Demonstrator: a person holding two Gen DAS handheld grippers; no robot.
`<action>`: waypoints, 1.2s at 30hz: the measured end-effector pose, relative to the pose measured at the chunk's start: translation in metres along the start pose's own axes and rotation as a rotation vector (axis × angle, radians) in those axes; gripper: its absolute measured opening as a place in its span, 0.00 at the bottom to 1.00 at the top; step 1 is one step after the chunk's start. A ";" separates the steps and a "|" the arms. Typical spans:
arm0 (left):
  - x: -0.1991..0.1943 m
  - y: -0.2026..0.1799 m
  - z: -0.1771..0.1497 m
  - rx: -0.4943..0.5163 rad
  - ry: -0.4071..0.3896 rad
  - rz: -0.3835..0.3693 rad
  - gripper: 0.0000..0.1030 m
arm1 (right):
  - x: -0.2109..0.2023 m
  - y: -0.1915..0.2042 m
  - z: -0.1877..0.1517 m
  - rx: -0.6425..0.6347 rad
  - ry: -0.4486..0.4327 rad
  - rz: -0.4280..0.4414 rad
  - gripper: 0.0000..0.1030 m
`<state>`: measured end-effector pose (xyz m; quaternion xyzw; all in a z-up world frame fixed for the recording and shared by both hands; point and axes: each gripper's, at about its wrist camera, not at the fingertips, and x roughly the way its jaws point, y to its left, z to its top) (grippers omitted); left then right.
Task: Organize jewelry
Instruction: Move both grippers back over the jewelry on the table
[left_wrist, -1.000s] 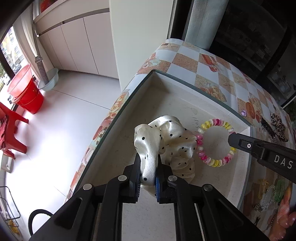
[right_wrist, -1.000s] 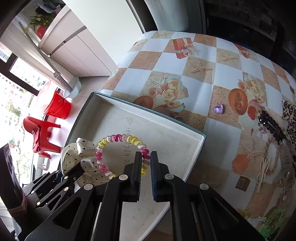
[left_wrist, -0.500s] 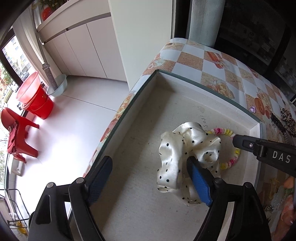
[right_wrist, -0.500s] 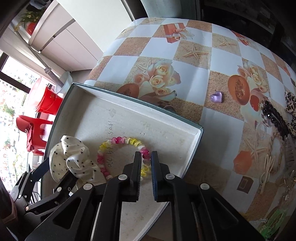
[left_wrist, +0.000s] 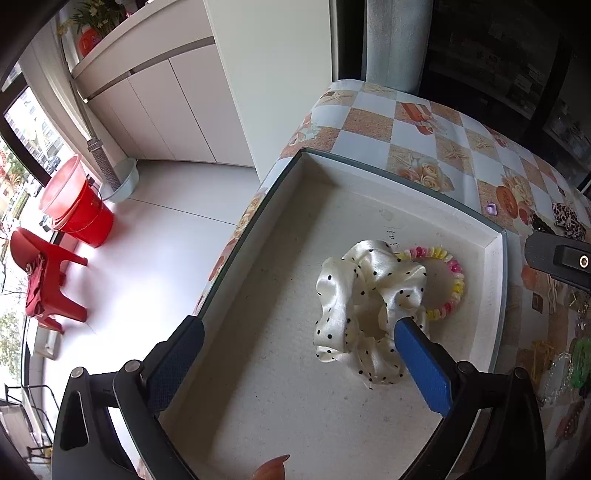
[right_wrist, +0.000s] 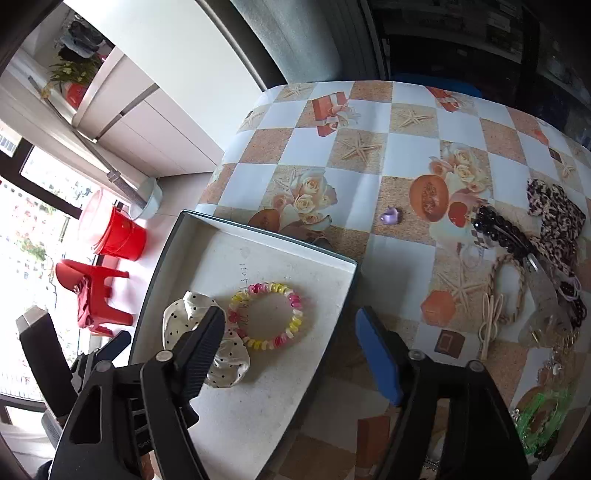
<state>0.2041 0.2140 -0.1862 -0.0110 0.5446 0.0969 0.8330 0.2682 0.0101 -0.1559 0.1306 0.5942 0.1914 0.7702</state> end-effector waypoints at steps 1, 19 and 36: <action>-0.004 -0.003 -0.001 0.009 -0.001 -0.002 1.00 | -0.004 -0.003 -0.003 0.009 -0.003 0.002 0.80; -0.073 -0.117 -0.058 0.204 0.003 -0.144 1.00 | -0.099 -0.127 -0.090 0.236 -0.038 -0.034 1.00; -0.058 -0.182 -0.104 0.291 0.120 -0.218 1.00 | -0.132 -0.231 -0.179 0.443 0.013 -0.164 1.00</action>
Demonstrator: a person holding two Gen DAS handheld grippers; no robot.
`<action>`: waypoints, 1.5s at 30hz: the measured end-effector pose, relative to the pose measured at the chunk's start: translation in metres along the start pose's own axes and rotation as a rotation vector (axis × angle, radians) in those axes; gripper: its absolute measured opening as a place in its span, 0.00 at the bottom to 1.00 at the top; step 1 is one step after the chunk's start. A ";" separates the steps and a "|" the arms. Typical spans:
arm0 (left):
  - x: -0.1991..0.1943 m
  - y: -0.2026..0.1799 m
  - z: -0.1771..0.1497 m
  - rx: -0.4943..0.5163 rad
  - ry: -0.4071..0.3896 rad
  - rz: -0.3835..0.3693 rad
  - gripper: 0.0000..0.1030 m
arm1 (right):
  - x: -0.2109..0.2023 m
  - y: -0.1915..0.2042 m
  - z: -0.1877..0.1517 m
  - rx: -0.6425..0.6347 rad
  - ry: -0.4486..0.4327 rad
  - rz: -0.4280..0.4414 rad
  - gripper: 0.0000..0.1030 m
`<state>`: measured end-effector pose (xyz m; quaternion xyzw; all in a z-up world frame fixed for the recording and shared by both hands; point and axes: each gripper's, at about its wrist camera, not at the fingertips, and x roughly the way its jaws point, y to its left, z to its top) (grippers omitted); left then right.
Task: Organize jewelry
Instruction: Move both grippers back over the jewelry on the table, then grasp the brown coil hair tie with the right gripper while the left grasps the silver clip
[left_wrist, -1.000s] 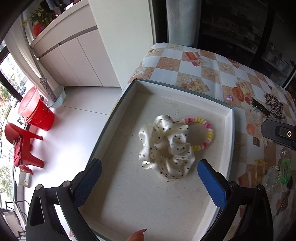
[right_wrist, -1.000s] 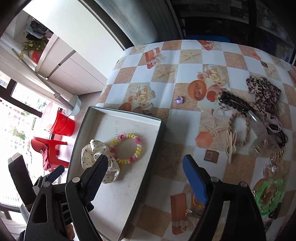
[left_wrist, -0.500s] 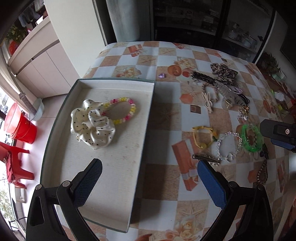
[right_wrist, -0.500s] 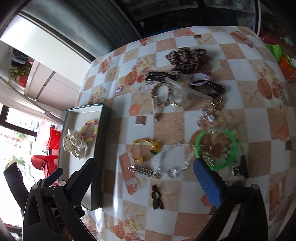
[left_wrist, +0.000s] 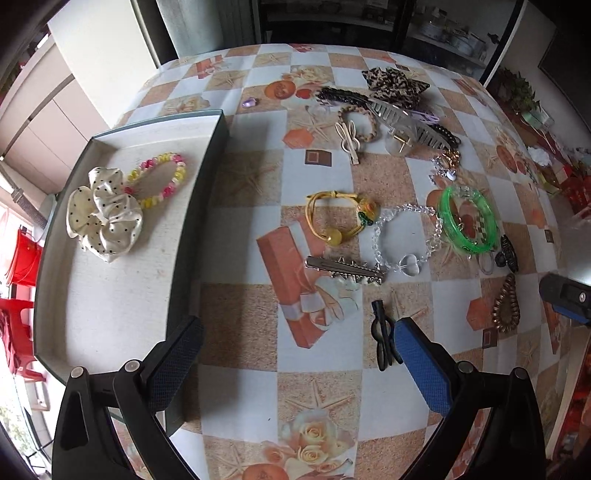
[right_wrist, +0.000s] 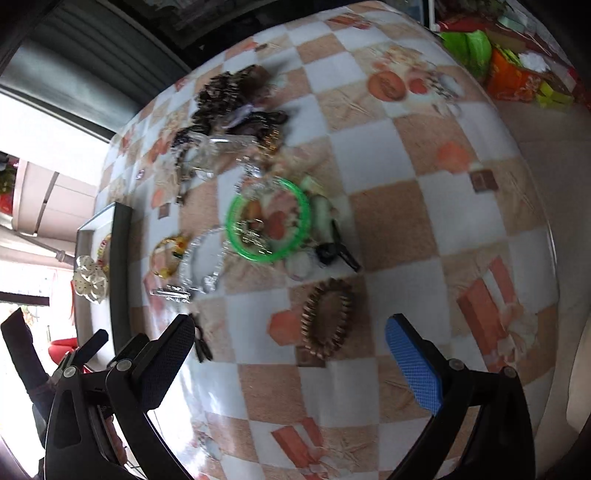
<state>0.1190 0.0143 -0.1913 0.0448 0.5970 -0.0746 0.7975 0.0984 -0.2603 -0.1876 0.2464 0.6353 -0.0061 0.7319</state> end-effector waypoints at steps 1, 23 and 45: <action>0.002 0.000 0.001 -0.006 0.004 -0.004 1.00 | 0.001 -0.004 -0.002 0.008 0.002 -0.008 1.00; 0.054 0.015 0.028 -0.382 0.069 -0.010 0.83 | 0.035 -0.017 -0.011 0.064 -0.017 -0.126 1.00; 0.056 -0.008 0.038 -0.304 0.048 0.065 0.40 | 0.053 0.028 -0.010 -0.088 -0.061 -0.322 0.43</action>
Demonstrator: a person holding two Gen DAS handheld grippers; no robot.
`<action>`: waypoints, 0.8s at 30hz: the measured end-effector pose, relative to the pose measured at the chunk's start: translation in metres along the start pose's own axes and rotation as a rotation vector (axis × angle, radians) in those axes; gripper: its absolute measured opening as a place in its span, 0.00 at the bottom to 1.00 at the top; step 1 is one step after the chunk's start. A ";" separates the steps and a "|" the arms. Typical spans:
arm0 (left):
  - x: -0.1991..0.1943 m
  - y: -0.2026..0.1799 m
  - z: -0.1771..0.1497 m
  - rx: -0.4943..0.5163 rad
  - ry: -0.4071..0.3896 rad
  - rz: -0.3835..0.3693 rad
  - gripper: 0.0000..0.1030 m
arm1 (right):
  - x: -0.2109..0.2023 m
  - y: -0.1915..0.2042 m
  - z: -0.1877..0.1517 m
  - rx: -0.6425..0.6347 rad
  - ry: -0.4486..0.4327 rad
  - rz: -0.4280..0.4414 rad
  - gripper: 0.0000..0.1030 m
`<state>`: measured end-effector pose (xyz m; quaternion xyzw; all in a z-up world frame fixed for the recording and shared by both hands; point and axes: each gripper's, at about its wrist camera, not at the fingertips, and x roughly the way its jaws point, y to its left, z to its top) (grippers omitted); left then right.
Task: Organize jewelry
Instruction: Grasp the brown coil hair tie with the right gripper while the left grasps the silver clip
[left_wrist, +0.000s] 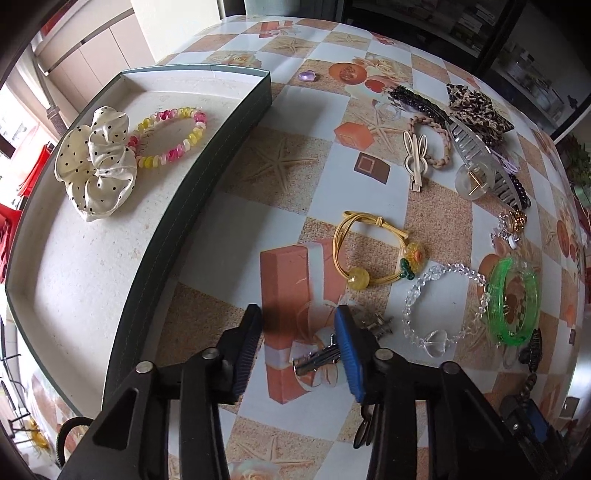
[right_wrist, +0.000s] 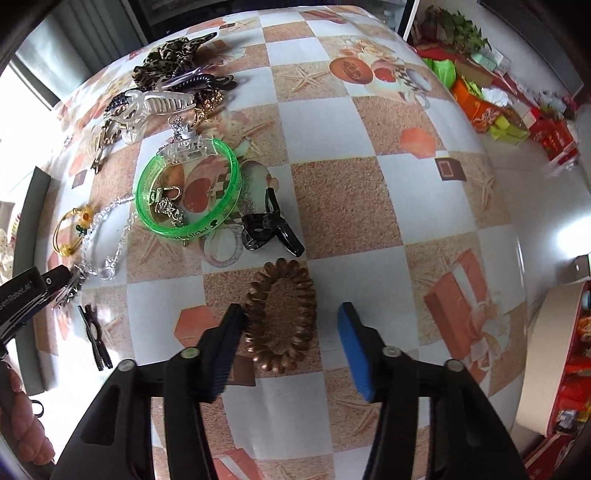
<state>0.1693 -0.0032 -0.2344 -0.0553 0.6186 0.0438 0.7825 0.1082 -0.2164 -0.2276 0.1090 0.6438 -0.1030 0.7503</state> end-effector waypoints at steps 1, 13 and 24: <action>0.000 0.001 0.001 0.001 0.000 -0.004 0.39 | -0.001 0.001 0.000 -0.004 -0.003 -0.001 0.37; -0.023 0.021 -0.009 0.128 -0.056 -0.118 0.06 | -0.018 -0.017 -0.015 0.016 -0.010 0.082 0.24; -0.029 0.009 -0.028 0.401 -0.115 -0.051 0.86 | -0.021 -0.021 -0.020 0.030 -0.007 0.105 0.24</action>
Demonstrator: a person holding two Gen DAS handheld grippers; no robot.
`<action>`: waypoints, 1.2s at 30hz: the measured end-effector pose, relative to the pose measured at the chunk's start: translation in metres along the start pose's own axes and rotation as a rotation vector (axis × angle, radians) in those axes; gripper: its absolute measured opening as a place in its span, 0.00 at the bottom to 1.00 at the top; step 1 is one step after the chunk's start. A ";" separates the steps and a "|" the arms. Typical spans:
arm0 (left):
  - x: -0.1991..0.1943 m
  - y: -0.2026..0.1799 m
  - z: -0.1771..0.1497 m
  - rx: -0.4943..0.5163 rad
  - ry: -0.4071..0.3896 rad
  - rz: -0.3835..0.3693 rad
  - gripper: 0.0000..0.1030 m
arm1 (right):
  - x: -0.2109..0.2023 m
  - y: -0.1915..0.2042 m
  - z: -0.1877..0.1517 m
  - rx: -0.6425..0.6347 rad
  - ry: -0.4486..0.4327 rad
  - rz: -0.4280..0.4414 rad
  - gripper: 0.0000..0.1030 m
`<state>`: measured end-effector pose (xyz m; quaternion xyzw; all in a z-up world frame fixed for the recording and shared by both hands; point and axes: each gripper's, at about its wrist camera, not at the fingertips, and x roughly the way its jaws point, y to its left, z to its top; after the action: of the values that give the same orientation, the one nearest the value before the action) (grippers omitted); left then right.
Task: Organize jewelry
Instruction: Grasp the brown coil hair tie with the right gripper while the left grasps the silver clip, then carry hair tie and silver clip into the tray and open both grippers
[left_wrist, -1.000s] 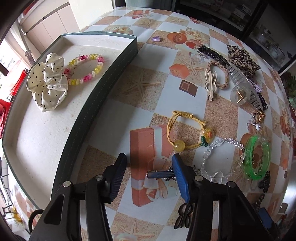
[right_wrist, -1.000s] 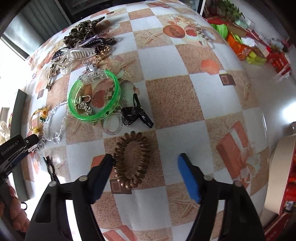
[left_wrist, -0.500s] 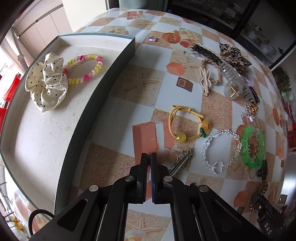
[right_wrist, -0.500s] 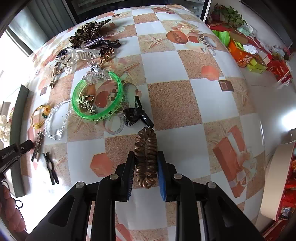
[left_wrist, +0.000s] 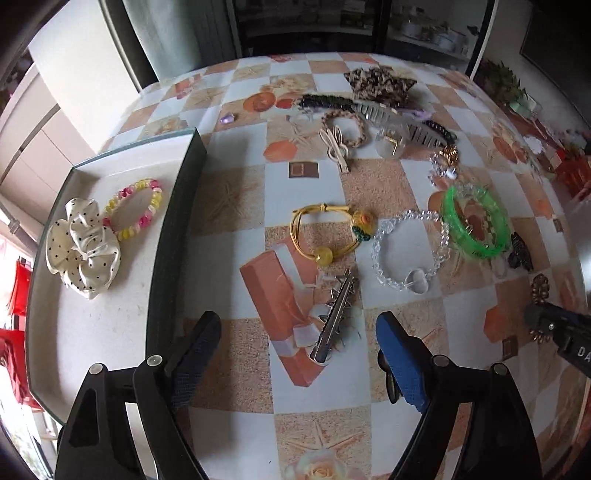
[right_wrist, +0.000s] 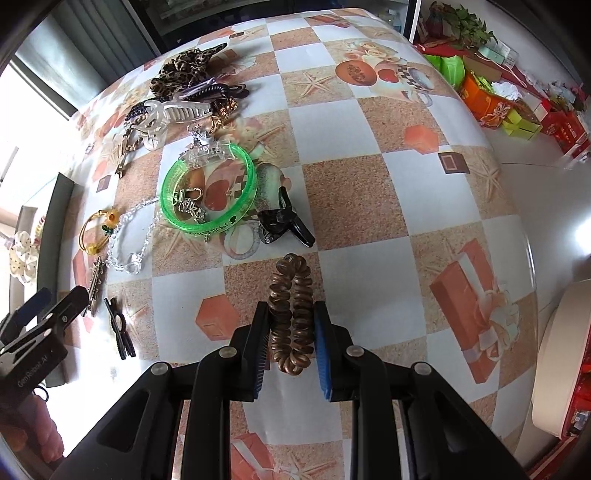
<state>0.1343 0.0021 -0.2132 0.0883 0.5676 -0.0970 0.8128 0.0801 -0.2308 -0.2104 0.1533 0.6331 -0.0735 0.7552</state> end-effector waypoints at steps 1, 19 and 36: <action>0.004 0.000 0.000 0.003 0.002 0.015 0.86 | 0.000 0.001 -0.001 0.001 0.001 0.002 0.24; 0.017 -0.015 -0.001 0.088 0.034 -0.089 0.20 | -0.001 0.002 0.001 -0.006 0.008 0.023 0.24; -0.038 0.017 -0.004 -0.094 -0.041 -0.198 0.20 | -0.027 0.014 0.011 -0.017 -0.013 0.126 0.24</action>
<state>0.1224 0.0217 -0.1780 -0.0085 0.5608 -0.1517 0.8139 0.0892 -0.2231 -0.1804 0.1859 0.6178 -0.0211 0.7637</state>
